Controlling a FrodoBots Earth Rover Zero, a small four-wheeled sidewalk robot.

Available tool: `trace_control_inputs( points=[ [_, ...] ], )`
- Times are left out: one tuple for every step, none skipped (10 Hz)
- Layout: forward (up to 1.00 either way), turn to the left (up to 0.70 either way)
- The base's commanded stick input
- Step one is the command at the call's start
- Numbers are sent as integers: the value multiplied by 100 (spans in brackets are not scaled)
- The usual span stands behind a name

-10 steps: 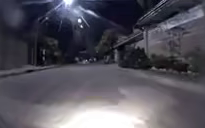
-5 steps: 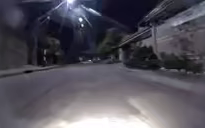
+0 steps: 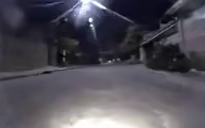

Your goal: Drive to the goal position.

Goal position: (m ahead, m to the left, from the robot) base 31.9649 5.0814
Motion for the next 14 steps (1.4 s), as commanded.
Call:
trace_control_inputs(
  points=[
    [100,5],
    [100,5],
    [100,5],
    [100,5],
    [100,5],
    [100,5],
    [100,5],
    [100,5],
    [100,-26],
    [100,-38],
    [100,-39],
    [100,-37],
    [100,-12],
    [100,5]
  ],
)
